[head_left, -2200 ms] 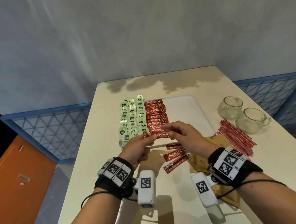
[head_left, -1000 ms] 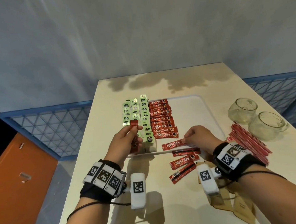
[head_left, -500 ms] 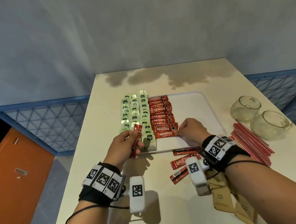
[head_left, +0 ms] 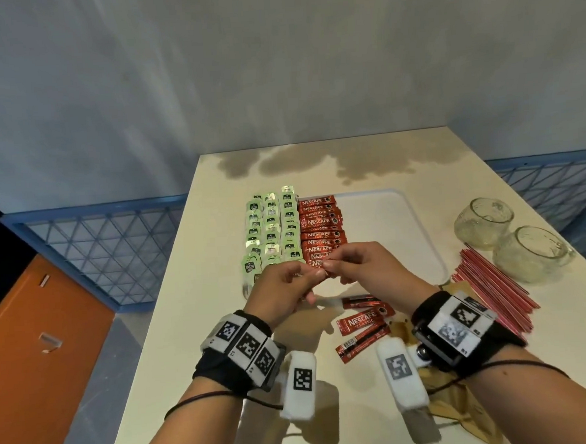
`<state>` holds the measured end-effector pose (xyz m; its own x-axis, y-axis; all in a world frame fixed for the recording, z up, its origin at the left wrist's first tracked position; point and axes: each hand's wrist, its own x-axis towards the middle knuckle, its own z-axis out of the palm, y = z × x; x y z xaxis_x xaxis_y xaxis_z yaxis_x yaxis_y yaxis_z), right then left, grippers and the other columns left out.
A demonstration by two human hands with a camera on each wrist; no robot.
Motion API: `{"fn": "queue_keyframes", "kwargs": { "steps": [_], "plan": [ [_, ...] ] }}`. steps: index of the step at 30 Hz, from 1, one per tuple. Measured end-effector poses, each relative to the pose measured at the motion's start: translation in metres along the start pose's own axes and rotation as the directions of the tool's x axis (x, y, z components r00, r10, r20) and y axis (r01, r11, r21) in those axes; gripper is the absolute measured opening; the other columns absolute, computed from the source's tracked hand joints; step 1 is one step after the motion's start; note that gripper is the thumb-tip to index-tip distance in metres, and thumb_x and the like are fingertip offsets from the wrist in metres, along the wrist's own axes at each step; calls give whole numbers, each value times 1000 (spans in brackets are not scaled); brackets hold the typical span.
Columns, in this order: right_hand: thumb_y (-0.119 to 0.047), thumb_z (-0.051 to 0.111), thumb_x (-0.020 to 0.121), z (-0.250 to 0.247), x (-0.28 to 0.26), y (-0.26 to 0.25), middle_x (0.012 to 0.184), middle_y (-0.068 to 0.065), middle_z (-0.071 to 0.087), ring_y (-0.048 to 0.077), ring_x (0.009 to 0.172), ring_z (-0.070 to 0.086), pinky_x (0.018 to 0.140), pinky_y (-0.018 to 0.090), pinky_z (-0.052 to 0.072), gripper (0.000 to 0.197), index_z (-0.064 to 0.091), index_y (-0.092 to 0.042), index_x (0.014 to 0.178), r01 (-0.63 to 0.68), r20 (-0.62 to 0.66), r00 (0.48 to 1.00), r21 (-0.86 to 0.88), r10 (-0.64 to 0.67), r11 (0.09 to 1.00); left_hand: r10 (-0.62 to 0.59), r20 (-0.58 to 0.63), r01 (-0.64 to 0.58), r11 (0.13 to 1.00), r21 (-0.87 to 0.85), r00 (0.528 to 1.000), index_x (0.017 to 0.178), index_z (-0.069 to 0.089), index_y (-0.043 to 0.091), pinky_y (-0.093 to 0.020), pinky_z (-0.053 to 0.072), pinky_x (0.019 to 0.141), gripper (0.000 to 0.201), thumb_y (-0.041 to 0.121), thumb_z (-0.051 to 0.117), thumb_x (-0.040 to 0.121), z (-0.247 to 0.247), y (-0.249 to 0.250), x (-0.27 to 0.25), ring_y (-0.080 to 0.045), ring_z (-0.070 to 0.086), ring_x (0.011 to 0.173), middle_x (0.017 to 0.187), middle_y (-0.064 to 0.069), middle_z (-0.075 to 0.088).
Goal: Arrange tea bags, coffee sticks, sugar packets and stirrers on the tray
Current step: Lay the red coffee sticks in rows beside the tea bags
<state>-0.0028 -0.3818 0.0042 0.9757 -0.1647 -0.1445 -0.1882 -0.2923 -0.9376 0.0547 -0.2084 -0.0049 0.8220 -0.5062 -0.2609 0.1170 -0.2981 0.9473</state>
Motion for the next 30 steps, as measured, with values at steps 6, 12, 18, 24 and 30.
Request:
{"fn": "queue_keyframes", "kwargs": {
  "steps": [6,12,18,24,30],
  "plan": [
    [-24,67,92,-12,-7,10,88,7,73,11,72,58,73,24,50,16,72,-9,92,-50,-155,985,137,71,989,-102,-57,79,946,-315,993,102,72,1,-21,53,56,18,12,69,88,-14,-7,-9,-9,66,66,80,-3,72],
    [-21,62,96,-13,-13,9,83,3,68,10,69,57,69,19,52,21,70,-2,100,-64,-71,994,222,82,973,-128,-69,88,906,-414,989,83,71,5,-22,56,57,11,9,65,91,-14,-4,-14,-9,58,59,72,-3,70],
    [-22,69,90,-14,-13,3,92,12,73,17,77,64,75,23,52,18,72,-5,96,-41,-89,994,155,56,987,50,-19,-47,989,138,999,81,75,14,-28,54,72,4,14,78,79,-8,-8,-18,-13,66,73,81,1,74],
    [-24,77,83,-5,-9,-25,89,2,75,13,87,70,80,24,56,13,75,-15,91,109,-14,994,32,-109,994,123,28,-126,968,215,992,81,69,15,-30,56,68,12,20,79,78,18,4,-16,-16,68,70,72,2,70],
    [-33,70,88,-7,-17,-11,86,-1,74,6,72,66,65,15,52,21,73,-14,96,24,8,1000,-2,-24,1000,-106,-78,52,862,-504,991,113,68,2,-26,57,73,36,12,77,80,28,6,-16,-22,74,89,97,-12,76]
  ]
}}
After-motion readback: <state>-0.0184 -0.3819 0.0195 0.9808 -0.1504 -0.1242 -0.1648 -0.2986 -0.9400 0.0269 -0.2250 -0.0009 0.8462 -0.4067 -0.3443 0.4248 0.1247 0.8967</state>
